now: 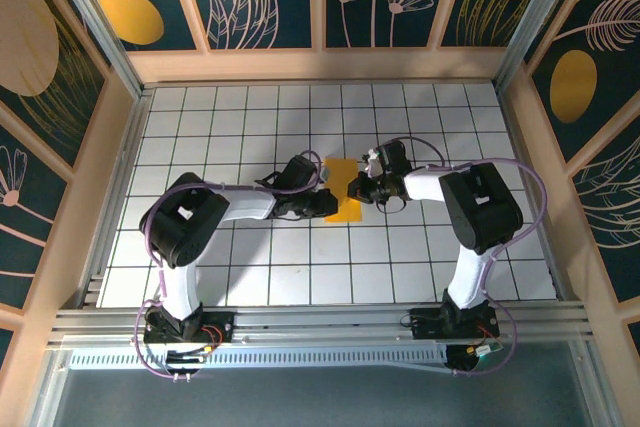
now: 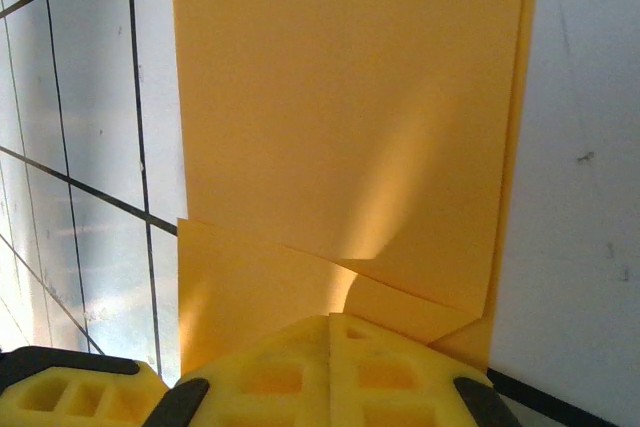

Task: Fold a paper plane with a square sheet of paper (fold left side to right side)
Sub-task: Fold the triangle a second time at the center of the table.

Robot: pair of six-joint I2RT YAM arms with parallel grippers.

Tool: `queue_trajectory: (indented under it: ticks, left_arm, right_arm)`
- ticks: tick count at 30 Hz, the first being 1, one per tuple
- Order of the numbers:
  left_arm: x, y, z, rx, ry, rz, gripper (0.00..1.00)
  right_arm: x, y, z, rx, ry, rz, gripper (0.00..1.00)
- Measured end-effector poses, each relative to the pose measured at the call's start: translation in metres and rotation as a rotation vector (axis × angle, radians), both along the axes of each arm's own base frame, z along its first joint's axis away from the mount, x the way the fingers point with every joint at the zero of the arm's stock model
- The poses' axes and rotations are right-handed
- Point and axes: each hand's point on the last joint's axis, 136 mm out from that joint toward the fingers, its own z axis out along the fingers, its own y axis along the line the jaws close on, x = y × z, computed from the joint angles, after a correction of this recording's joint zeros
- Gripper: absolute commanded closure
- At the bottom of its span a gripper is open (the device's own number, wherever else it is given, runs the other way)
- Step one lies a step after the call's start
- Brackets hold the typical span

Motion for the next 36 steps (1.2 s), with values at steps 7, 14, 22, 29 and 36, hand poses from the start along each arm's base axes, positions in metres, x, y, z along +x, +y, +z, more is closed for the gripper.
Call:
queue_trajectory:
  ticks: [7,14,22,29,36]
  left_arm:
    - [0.013,-0.014,0.004,-0.019,-0.008,-0.01,0.89]
    - [0.01,-0.014,-0.007,-0.001,0.015,-0.024,0.9]
    - [0.006,-0.01,-0.015,0.014,0.025,-0.031,0.92]
    - [0.002,-0.007,-0.014,-0.005,0.01,-0.036,0.92]
    - [-0.012,0.004,-0.015,-0.004,0.003,-0.055,0.92]
  right_arm:
    - [0.0,0.0,0.0,0.0,0.0,0.0,1.0]
    - [0.0,0.0,-0.001,-0.003,-0.003,0.004,1.0]
    - [0.001,0.0,-0.001,-0.012,-0.001,0.011,1.0]
    - [0.002,0.0,-0.001,-0.021,0.01,0.011,1.0]
    - [0.002,0.0,-0.002,-0.026,0.015,0.015,1.0]
